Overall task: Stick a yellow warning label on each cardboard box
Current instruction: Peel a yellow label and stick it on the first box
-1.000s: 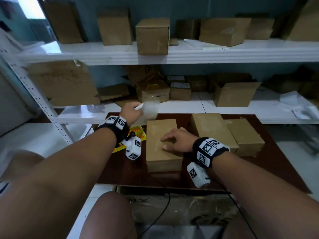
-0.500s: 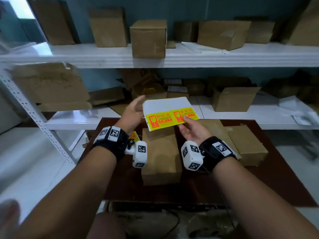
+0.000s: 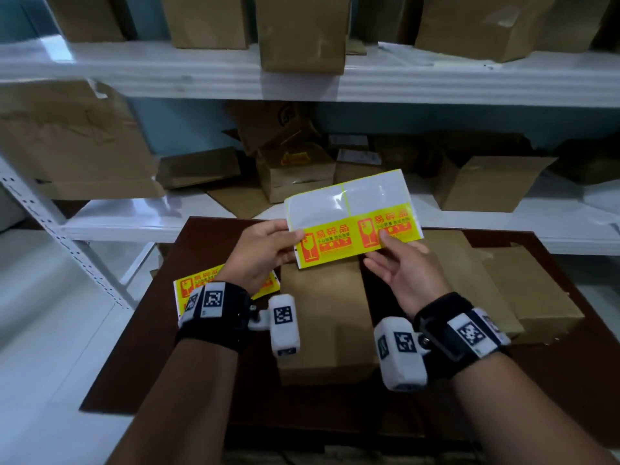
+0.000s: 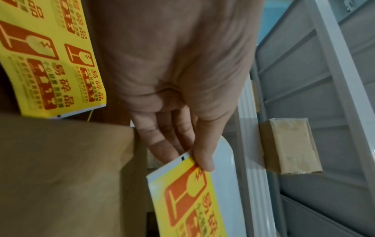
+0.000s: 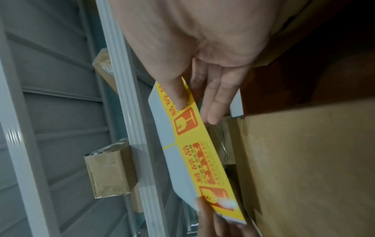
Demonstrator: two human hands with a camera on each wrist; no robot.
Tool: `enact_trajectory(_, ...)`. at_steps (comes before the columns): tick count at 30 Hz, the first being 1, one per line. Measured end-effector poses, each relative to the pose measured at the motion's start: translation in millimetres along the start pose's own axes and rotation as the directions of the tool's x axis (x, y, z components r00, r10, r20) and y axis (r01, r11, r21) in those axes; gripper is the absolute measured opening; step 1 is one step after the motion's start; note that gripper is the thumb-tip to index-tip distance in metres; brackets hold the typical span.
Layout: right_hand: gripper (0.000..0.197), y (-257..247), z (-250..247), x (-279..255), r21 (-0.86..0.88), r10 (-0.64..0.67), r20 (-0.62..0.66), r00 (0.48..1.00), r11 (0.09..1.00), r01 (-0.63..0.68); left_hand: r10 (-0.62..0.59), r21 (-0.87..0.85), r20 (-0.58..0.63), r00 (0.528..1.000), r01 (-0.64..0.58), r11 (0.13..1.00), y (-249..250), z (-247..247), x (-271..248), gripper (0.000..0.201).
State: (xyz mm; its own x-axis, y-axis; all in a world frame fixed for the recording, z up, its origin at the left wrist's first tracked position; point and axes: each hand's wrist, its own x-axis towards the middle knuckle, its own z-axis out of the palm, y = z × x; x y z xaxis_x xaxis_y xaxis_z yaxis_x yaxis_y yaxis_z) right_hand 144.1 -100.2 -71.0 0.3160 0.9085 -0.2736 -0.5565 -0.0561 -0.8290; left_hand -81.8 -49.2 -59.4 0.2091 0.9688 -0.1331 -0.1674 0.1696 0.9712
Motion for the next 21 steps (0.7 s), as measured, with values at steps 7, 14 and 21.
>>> enact_trajectory(7, 0.013, -10, 6, 0, -0.069, -0.026, 0.003, 1.0, 0.997, 0.026, 0.011, 0.142, -0.052, 0.999, -0.004, 0.99, 2, -8, 2, 0.025)
enact_trajectory(14, 0.036, -21, 22, 5, -0.419, -0.24, -0.037, 0.97, 0.885, 0.203, 0.037, 0.015, -0.115, 0.993, -0.036, 0.999, 6, -9, 0, 0.028)
enact_trajectory(21, 0.017, -9, 45, -3, -0.682, -0.334, 0.406, 0.851, 0.51, 0.525, 0.006, 0.021, 0.011, 1.0, -0.006, 1.0, 11, 7, -8, 0.026)
